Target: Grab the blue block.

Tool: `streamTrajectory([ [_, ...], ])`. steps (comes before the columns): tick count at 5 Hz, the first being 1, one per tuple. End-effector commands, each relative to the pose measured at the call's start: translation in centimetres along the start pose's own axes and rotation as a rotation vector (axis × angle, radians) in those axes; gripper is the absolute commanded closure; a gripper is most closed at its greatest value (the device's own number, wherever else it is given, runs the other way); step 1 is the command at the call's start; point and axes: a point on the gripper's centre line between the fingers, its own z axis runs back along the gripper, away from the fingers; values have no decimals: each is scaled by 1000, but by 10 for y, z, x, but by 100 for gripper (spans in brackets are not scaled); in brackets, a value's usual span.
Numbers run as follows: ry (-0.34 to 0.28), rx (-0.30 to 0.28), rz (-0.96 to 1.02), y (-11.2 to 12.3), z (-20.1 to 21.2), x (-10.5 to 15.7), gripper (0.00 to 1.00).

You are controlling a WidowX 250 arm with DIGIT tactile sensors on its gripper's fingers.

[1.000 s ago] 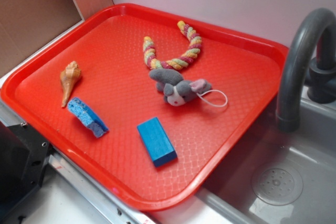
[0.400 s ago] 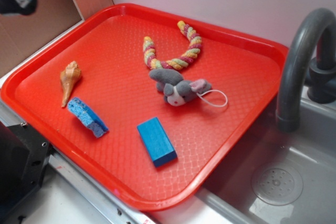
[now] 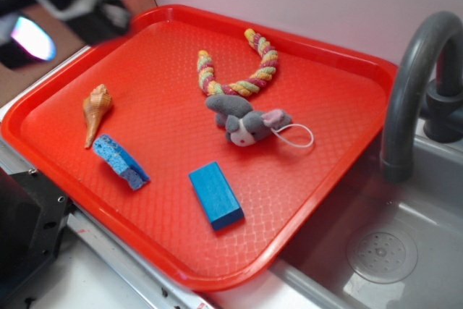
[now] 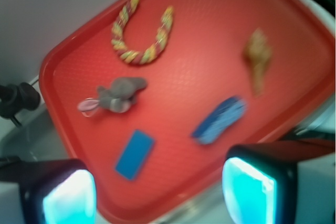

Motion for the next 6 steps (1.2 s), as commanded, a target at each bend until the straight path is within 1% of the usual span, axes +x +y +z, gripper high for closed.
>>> streamTrajectory([
  [1, 39, 35, 256, -26, -42, 4, 0],
  [2, 33, 96, 360, -25, -69, -4, 0],
  [3, 49, 157, 388, -19, -94, -6, 0],
  [4, 72, 155, 456, -13, -112, -3, 0],
  [5, 83, 167, 459, -11, -124, -2, 0],
  [6, 65, 170, 447, -12, -135, -1, 0],
])
